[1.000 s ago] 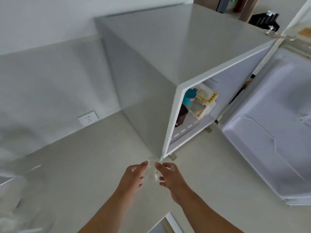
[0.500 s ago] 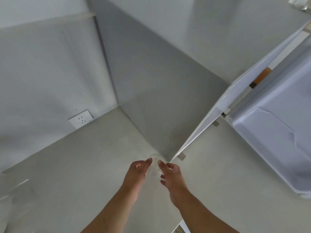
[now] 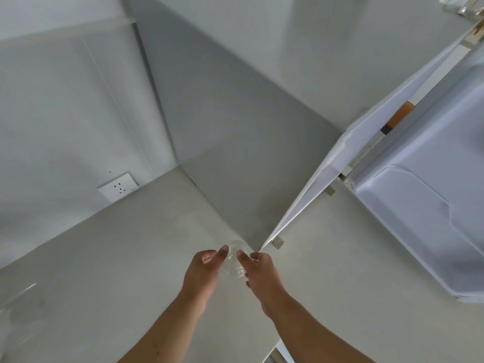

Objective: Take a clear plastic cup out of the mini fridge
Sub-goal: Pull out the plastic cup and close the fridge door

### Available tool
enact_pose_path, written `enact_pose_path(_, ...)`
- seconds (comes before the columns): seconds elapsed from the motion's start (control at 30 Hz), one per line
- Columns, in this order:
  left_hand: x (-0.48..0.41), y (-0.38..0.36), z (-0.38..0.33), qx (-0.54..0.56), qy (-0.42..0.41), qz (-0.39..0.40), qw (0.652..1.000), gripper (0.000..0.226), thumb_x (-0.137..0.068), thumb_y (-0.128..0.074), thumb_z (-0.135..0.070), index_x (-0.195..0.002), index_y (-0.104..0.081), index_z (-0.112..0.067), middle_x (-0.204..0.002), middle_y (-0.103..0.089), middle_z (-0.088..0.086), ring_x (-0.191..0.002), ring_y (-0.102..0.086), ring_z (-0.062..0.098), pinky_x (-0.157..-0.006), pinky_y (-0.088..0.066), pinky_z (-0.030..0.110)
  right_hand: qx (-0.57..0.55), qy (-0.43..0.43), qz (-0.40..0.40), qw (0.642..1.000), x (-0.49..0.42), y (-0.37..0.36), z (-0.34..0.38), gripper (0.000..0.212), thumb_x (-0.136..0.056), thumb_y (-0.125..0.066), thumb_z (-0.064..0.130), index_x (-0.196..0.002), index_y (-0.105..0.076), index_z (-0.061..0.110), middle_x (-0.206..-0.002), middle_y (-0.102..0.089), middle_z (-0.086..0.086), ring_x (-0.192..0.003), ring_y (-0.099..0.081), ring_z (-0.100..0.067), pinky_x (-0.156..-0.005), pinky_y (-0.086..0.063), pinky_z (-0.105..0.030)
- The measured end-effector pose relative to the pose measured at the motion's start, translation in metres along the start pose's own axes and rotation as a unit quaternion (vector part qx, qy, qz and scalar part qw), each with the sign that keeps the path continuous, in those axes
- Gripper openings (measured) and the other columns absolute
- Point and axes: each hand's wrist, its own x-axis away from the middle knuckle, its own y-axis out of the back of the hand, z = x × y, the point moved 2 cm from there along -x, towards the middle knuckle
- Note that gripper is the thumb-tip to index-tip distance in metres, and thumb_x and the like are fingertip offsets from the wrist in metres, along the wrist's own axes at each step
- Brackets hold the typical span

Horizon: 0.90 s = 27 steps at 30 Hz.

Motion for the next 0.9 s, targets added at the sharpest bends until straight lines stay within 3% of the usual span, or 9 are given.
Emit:
enact_pose_path(0.07, 0.005, 0.004, -0.001, -0.031, -0.005, -0.036, 0.999, 0.055, -0.086, -0.067, -0.066, -0.114, -0.068, -0.019, -0.112, -0.07, 0.006, -0.108, -0.067, 0.023, -0.093, -0.054, 0.041, 0.018, 0.016, 0.006, 1.0, 0.006, 0.008, 0.005, 0.076, -0.072, -0.068, 0.072, -0.128, -0.05, 0.024, -0.123, -0.061, 0.004, -0.114, -0.062, -0.02, -0.101, -0.053, -0.045)
enact_pose_path(0.13, 0.015, 0.007, -0.007, -0.079, -0.022, -0.068, 0.994, 0.04, -0.088, -0.067, -0.059, -0.1, -0.066, -0.021, -0.1, -0.071, -0.003, -0.091, -0.066, 0.012, -0.079, -0.052, 0.036, 0.051, 0.043, -0.011, 0.998, 0.011, 0.021, 0.008, 0.06, -0.083, -0.069, 0.064, -0.124, -0.054, 0.023, -0.12, -0.064, 0.002, -0.108, -0.065, -0.019, -0.095, -0.054, -0.039)
enact_pose_path(0.23, 0.032, -0.003, -0.021, -0.185, -0.051, -0.028, 0.981, 0.027, -0.093, -0.063, -0.048, -0.086, -0.062, -0.023, -0.081, -0.067, -0.006, -0.073, -0.063, 0.013, -0.071, -0.051, 0.034, 0.099, 0.101, -0.063, 0.988, 0.022, 0.05, 0.013, 0.038, -0.09, -0.069, 0.054, -0.112, -0.061, 0.024, -0.115, -0.067, 0.008, -0.1, -0.065, -0.009, -0.091, -0.054, -0.035)
enact_pose_path(0.37, 0.063, -0.04, -0.058, -0.269, -0.135, 0.045, 0.953, 0.019, -0.093, -0.06, -0.044, -0.089, -0.067, -0.026, -0.091, -0.072, -0.007, -0.087, -0.067, 0.012, -0.075, -0.051, 0.031, 0.18, 0.196, -0.112, 0.957, 0.041, 0.1, 0.028, 0.027, -0.092, -0.066, 0.054, -0.11, -0.061, 0.035, -0.116, -0.065, 0.015, -0.102, -0.06, -0.002, -0.086, -0.048, -0.024)
enact_pose_path(0.53, 0.112, -0.092, -0.118, -0.307, -0.274, 0.095, 0.906, 0.025, -0.091, -0.055, -0.058, -0.107, -0.063, -0.042, -0.101, -0.066, -0.03, -0.088, -0.061, -0.014, -0.072, -0.044, 0.012, 0.229, 0.278, -0.172, 0.917, 0.072, 0.164, 0.066, 0.053, -0.085, -0.049, 0.074, -0.123, -0.063, 0.04, -0.117, -0.055, 0.03, -0.115, -0.051, 0.004, -0.095, -0.044, -0.022)
enact_pose_path(0.7, 0.154, -0.125, -0.184, -0.32, -0.447, 0.064, 0.833, 0.04, -0.089, -0.054, -0.059, -0.125, -0.057, -0.042, -0.12, -0.066, -0.025, -0.104, -0.059, -0.007, -0.083, -0.042, 0.007, 0.23, 0.355, -0.223, 0.878, 0.114, 0.217, 0.116, 0.05, -0.088, -0.049, 0.074, -0.126, -0.06, 0.044, -0.121, -0.051, 0.035, -0.119, -0.045, 0.009, -0.095, -0.04, -0.018)
enact_pose_path(0.77, 0.169, -0.132, -0.211, -0.307, -0.503, 0.051, 0.806, 0.04, -0.09, -0.059, -0.056, -0.127, -0.052, -0.043, -0.127, -0.063, -0.023, -0.113, -0.057, -0.004, -0.088, -0.046, 0.012, 0.226, 0.386, -0.244, 0.86, 0.132, 0.237, 0.138, 0.049, -0.088, -0.05, 0.071, -0.126, -0.061, 0.042, -0.124, -0.057, 0.029, -0.121, -0.047, 0.006, -0.094, -0.041, -0.017)
enact_pose_path(0.83, 0.186, -0.135, -0.239, -0.293, -0.549, 0.036, 0.782, 0.044, -0.088, -0.059, -0.057, -0.128, -0.049, -0.043, -0.134, -0.058, -0.021, -0.122, -0.056, 0.003, -0.094, -0.054, 0.029, 0.228, 0.419, -0.268, 0.837, 0.151, 0.257, 0.162, 0.049, -0.086, -0.052, 0.067, -0.126, -0.061, 0.04, -0.125, -0.06, 0.025, -0.121, -0.049, 0.002, -0.093, -0.047, -0.022)
enact_pose_path(0.9, 0.203, -0.137, -0.267, -0.289, -0.589, 0.019, 0.754, 0.049, -0.085, -0.055, -0.062, -0.13, -0.048, -0.043, -0.14, -0.054, -0.02, -0.126, -0.053, 0.006, -0.094, -0.053, 0.028, 0.239, 0.448, -0.289, 0.812, 0.17, 0.276, 0.186, 0.049, -0.087, -0.054, 0.065, -0.128, -0.06, 0.04, -0.127, -0.059, 0.025, -0.123, -0.047, 0.001, -0.091, -0.045, -0.018)
